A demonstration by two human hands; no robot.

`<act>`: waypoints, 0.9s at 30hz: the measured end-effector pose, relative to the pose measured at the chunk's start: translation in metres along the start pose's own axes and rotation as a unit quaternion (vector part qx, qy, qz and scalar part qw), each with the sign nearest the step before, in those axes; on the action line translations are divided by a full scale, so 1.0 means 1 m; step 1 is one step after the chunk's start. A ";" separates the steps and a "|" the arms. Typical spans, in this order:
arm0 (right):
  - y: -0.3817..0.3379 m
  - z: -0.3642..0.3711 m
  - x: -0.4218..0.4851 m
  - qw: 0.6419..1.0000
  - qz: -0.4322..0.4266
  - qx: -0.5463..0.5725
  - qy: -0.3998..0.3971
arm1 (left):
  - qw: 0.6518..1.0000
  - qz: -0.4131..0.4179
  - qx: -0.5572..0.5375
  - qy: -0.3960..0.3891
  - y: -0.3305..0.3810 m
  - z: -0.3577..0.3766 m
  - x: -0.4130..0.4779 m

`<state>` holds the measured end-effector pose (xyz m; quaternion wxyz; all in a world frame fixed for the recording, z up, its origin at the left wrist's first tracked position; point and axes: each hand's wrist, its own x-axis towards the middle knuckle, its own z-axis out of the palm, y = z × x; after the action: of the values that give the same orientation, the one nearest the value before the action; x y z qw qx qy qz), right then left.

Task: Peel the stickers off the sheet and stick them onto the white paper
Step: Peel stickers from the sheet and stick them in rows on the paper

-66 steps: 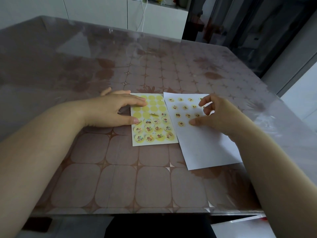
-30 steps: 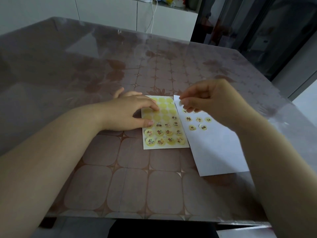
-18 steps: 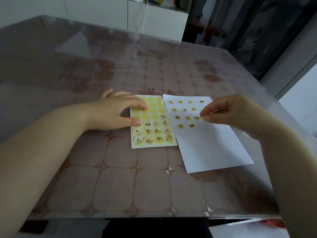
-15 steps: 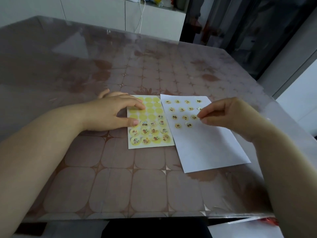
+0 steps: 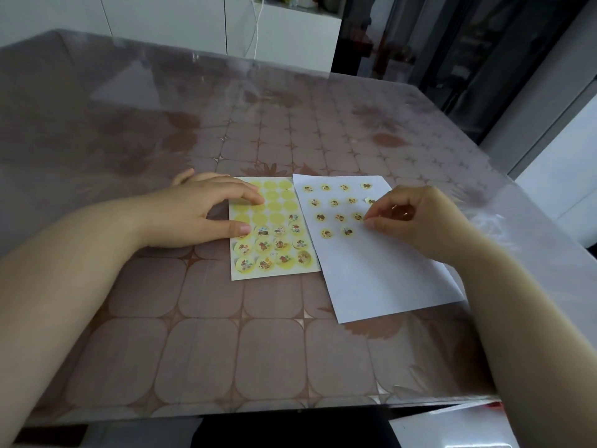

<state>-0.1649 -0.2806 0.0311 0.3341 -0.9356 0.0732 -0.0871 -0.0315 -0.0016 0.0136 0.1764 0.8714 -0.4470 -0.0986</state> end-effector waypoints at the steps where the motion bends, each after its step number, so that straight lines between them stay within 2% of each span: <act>1: 0.000 0.000 0.000 1.000 -0.001 0.001 -0.001 | 1.000 -0.001 0.000 0.000 0.000 0.000 0.000; 12: -0.001 0.001 0.001 0.999 0.008 0.013 -0.044 | 1.000 0.000 -0.008 0.000 -0.002 0.000 0.000; 18: -0.003 -0.009 -0.004 0.995 0.014 -0.004 -0.100 | 1.000 -0.003 0.001 0.004 0.000 0.000 0.000; 23: -0.004 -0.003 -0.005 0.999 0.040 0.029 -0.015 | 1.000 -0.005 0.002 0.000 -0.001 0.001 0.000; 27: -0.006 0.005 0.000 0.999 0.045 -0.003 -0.010 | 1.000 -0.012 0.002 -0.002 -0.002 0.000 0.000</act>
<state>-0.1637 -0.2731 0.0307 0.3358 -0.9331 0.1126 -0.0626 -0.0303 -0.0011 0.0125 0.1722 0.8769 -0.4372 -0.1012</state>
